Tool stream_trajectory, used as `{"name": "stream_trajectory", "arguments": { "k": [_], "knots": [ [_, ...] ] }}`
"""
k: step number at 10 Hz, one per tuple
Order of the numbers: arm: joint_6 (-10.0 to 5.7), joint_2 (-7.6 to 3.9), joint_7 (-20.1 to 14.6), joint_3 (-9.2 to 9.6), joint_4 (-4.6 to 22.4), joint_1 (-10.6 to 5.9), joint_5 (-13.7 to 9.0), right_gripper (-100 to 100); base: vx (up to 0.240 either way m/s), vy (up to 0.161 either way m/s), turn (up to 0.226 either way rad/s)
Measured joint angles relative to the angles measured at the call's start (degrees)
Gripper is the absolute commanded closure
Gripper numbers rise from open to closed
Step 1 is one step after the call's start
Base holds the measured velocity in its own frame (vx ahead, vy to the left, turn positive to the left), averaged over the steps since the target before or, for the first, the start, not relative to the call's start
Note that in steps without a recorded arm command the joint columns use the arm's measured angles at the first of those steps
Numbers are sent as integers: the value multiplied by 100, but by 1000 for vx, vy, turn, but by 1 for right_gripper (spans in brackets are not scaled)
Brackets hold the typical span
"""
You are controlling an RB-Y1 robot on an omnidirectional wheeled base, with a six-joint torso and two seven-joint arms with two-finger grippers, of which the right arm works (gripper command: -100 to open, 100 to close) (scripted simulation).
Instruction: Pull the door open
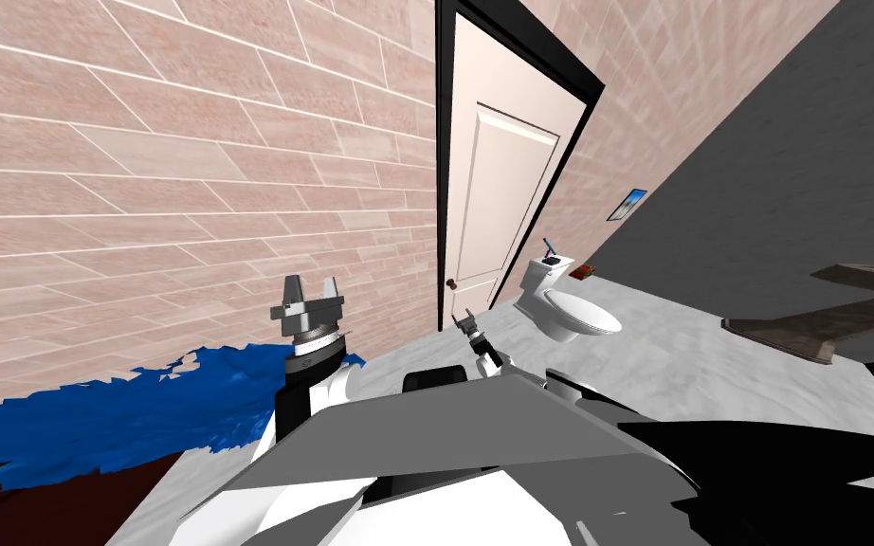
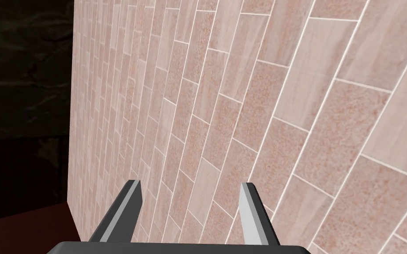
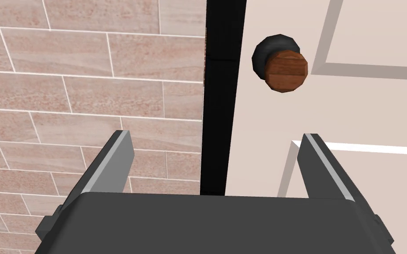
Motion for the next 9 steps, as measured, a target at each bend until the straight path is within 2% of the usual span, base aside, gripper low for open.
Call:
{"name": "stream_trajectory", "arguments": {
  "k": [4,7,9],
  "knots": [
    [-163,-114,-460,315,550,-206,-286,-100,91,-14,56],
    [-325,-193,-909,603,1109,-422,-537,-100,111,-20,70],
    [-363,-334,-1117,760,1243,-490,-731,-100,89,-19,50]
  ]
}}
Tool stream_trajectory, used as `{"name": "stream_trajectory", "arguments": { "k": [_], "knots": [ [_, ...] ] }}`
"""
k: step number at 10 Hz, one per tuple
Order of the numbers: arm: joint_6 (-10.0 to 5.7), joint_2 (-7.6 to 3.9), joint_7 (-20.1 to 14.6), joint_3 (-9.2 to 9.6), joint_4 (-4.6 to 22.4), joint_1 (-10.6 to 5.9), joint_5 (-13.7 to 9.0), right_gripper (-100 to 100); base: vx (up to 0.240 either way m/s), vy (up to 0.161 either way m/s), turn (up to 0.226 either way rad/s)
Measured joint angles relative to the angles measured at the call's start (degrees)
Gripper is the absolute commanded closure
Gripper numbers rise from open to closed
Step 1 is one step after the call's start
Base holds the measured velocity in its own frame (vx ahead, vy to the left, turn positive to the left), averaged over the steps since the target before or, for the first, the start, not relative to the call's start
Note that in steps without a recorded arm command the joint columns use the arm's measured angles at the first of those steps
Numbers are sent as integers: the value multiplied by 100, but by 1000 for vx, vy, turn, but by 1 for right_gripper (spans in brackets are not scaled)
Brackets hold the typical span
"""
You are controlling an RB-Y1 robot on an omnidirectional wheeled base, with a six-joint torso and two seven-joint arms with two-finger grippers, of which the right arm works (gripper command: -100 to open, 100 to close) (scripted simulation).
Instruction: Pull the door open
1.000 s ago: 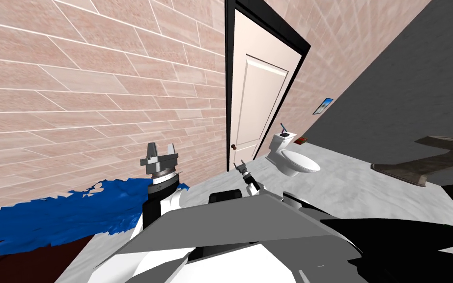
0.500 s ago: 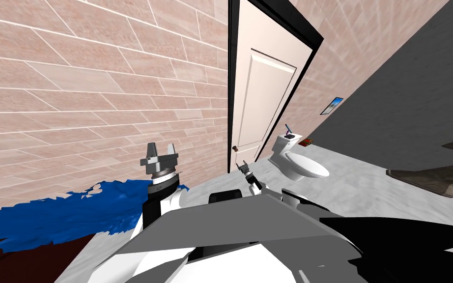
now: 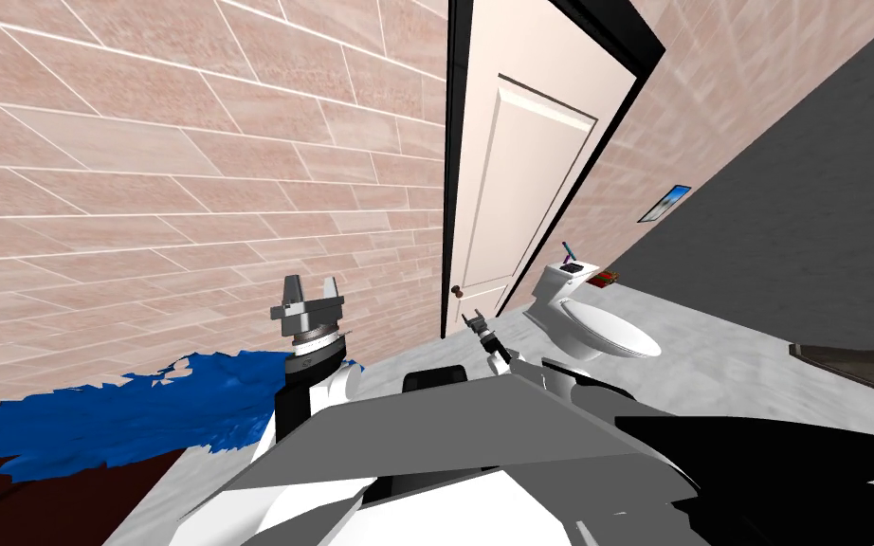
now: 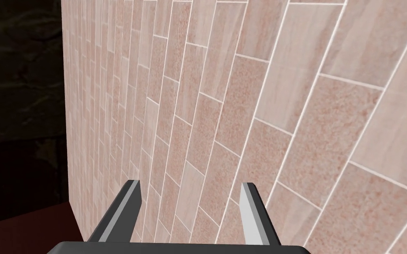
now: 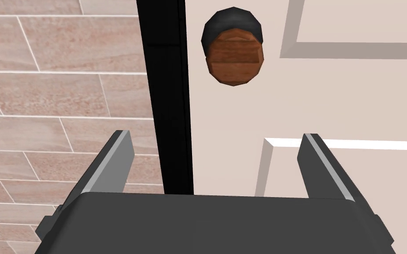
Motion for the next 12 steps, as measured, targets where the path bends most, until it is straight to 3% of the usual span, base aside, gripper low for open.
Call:
{"name": "stream_trajectory", "arguments": {
  "k": [1,2,3,4,6,7,9,10,11,12],
  "knots": [
    [10,-48,-40,48,15,-20,-76,-100,55,-6,19],
    [-44,3,-146,107,232,-90,-92,-100,22,-3,3],
    [-62,10,-178,114,263,-99,-92,-100,112,64,266],
    [12,-165,-78,10,-36,39,-160,-100,160,49,113],
    [-114,-72,-258,20,296,-12,-128,-100,108,46,93],
    [-111,-227,-234,-62,121,129,-176,-100,131,45,115],
    [-232,-105,-438,-69,561,34,-151,-100,126,40,176],
    [-385,7,-642,-86,995,7,-131,-100,152,42,117],
    [-389,-88,-686,-140,987,43,-162,-100,64,21,-41],
    [-327,-215,-602,-183,781,137,-195,-100,2,4,-25]
  ]
}}
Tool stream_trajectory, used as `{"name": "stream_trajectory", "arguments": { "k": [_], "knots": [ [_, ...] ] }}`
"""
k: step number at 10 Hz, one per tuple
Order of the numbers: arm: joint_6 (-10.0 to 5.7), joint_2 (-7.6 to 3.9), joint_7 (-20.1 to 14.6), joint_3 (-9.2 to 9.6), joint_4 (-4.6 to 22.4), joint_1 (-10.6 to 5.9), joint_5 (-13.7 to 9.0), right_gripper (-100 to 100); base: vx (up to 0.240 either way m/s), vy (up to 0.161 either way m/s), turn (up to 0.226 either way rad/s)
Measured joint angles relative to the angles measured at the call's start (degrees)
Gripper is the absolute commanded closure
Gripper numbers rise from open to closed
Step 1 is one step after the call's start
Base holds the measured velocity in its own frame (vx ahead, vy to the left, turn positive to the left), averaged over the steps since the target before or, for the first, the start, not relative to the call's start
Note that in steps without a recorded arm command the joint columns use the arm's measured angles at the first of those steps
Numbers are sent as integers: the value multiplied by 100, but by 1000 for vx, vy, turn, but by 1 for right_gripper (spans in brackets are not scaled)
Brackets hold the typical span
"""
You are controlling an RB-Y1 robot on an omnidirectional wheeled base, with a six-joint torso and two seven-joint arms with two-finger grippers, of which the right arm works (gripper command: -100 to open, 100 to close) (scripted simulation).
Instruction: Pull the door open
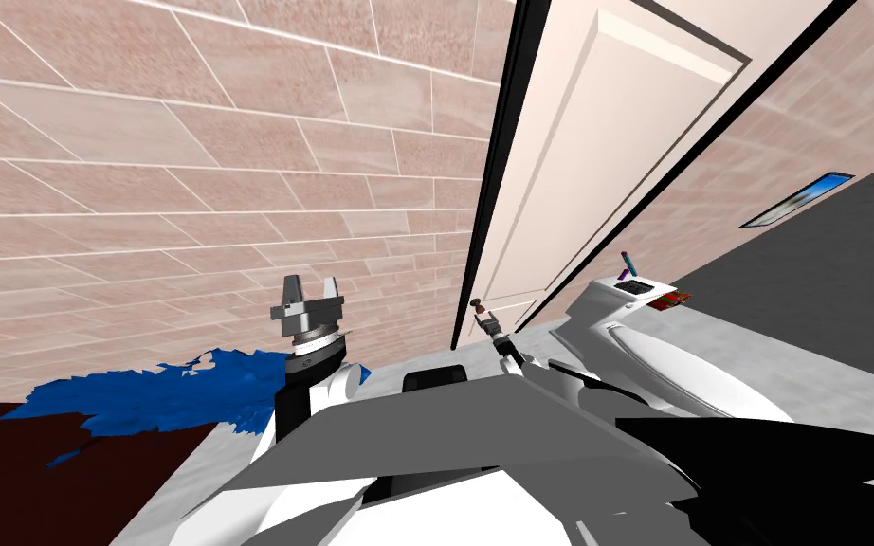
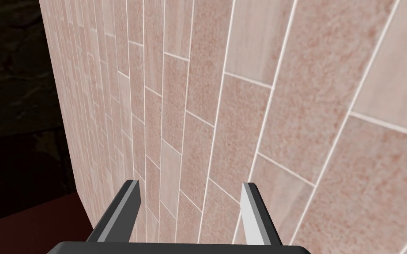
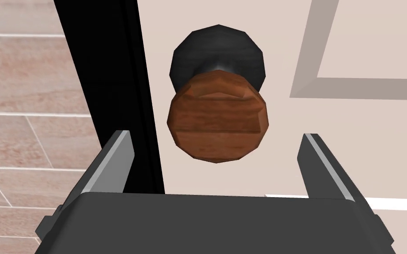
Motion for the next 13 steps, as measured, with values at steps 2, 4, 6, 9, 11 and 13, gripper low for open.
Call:
{"name": "stream_trajectory", "arguments": {
  "k": [2,4,6,9,11,13],
  "knots": [
    [-23,-100,-3,-52,-148,110,-22,-100,126,27,203],
    [-63,-141,-59,-109,-121,151,-45,100,29,1,-4],
    [-64,-155,-48,-117,-120,138,-50,100,-19,-7,4],
    [-54,-154,-44,-110,-119,141,-45,100,-3,-1,1],
    [-139,-195,-107,-34,-58,139,-61,100,-128,-60,142],
    [-283,-289,-185,122,-96,192,-97,100,-175,-98,134]
  ]
}}
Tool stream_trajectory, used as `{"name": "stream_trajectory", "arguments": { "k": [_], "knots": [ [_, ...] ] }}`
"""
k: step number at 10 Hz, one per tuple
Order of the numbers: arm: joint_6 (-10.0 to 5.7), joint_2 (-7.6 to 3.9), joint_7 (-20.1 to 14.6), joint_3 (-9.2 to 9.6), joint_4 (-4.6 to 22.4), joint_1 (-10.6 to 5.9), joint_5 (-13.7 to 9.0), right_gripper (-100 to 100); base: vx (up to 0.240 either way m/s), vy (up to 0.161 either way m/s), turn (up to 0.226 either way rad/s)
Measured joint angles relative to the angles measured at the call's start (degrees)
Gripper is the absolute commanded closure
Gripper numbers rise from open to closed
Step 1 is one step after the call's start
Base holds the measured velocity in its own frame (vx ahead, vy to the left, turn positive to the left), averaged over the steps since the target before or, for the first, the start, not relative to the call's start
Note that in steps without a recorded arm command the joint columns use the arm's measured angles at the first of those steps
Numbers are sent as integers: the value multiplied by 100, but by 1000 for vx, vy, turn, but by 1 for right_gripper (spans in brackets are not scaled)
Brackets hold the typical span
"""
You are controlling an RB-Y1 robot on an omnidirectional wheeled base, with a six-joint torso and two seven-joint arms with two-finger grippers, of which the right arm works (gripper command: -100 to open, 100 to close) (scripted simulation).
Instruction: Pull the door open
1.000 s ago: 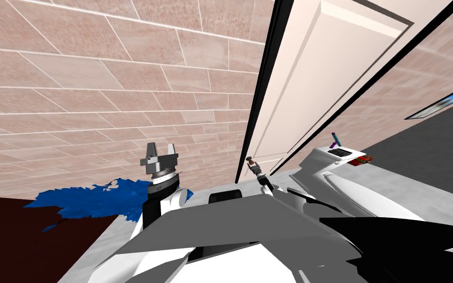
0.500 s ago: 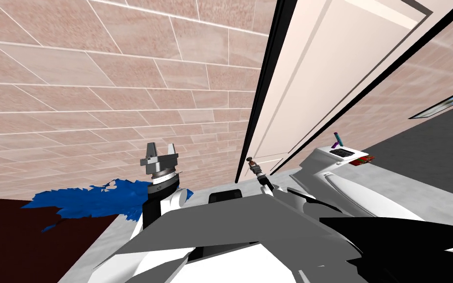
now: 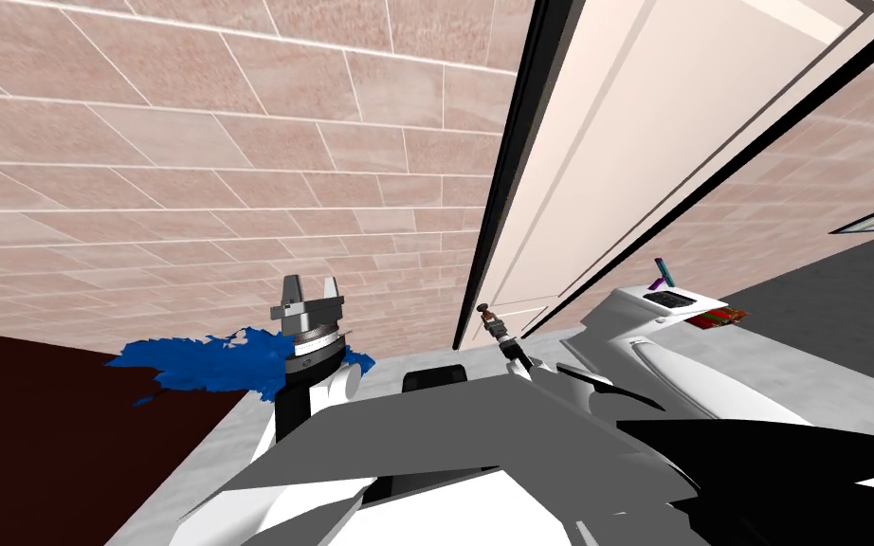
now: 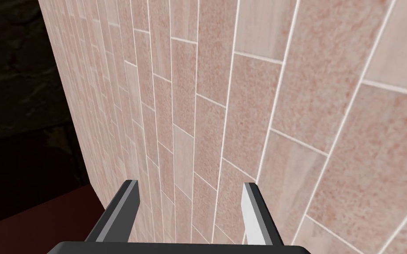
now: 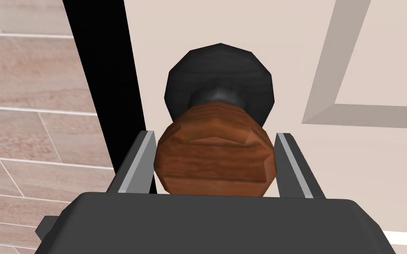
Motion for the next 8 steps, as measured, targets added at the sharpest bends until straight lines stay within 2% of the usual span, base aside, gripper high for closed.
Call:
{"name": "stream_trajectory", "arguments": {
  "k": [1,2,3,4,6,7,8],
  "knots": [
    [-83,-5,-67,94,59,16,3,100,-184,-77,146],
    [-227,20,-206,217,250,8,14,100,-207,-88,182],
    [-281,-127,-206,304,55,113,-30,100,-173,-96,102],
    [-339,-167,-211,386,14,157,-44,100,-133,-54,58],
    [-542,-137,-404,554,269,154,-34,100,-145,-46,107],
    [-645,-174,-484,637,320,170,-52,100,-79,-24,24],
    [-661,-176,-497,652,324,179,-50,100,-114,-71,120]
  ]
}}
